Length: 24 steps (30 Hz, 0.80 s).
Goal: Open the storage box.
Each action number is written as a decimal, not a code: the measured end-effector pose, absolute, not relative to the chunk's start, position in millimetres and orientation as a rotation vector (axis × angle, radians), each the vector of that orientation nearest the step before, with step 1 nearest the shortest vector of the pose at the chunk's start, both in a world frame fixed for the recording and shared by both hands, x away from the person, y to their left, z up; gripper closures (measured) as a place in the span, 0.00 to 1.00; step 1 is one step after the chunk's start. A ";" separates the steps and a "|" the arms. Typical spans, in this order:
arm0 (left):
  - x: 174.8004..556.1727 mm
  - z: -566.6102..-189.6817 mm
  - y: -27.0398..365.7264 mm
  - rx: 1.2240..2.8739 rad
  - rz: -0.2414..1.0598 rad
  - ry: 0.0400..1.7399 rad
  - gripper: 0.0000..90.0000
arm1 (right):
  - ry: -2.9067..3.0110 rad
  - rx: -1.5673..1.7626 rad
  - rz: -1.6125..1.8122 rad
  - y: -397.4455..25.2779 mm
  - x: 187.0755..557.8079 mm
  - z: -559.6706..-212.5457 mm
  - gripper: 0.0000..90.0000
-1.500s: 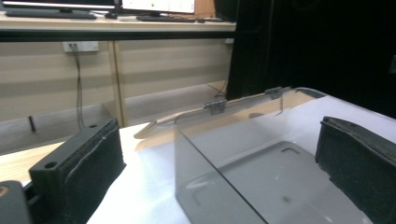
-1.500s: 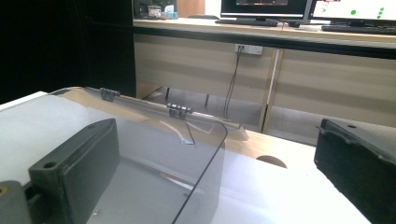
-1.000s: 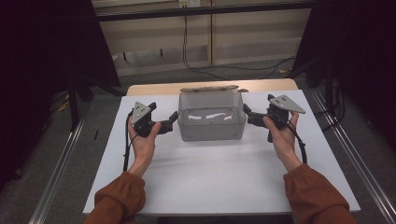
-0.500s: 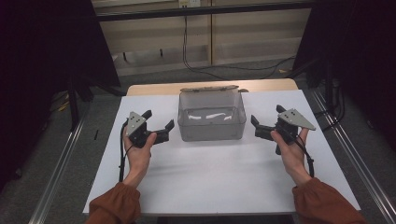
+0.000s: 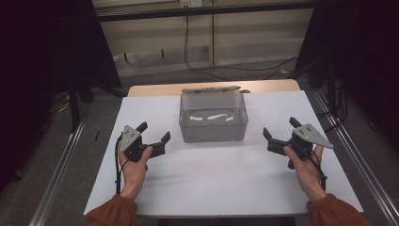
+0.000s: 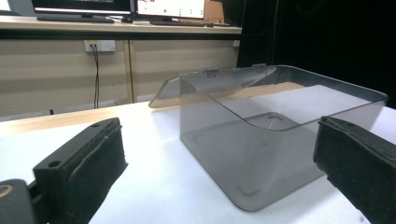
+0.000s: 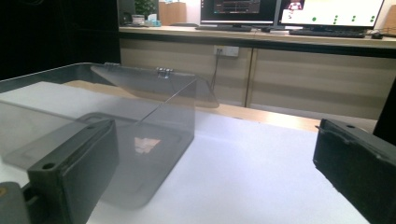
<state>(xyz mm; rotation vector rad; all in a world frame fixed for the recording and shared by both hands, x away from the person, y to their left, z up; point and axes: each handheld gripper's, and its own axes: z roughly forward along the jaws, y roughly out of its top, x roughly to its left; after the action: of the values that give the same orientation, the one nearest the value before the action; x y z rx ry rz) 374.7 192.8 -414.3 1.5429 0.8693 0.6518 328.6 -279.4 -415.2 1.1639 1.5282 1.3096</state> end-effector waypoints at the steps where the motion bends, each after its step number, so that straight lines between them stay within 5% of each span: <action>1: 371.2 -414.4 193.8 1.544 0.660 0.863 0.02 | 1.533 1.164 1.313 -280.8 324.8 -415.6 0.00; 24: 319.3 -432.8 221.6 1.568 0.675 0.957 0.02 | 1.511 1.218 1.255 -307.9 262.3 -433.7 0.00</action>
<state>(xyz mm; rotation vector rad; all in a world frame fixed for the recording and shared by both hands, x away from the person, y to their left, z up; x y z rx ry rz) 319.3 221.6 -432.8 1.5678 0.9573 0.6753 262.3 -307.9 -433.7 1.2175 1.5106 1.2547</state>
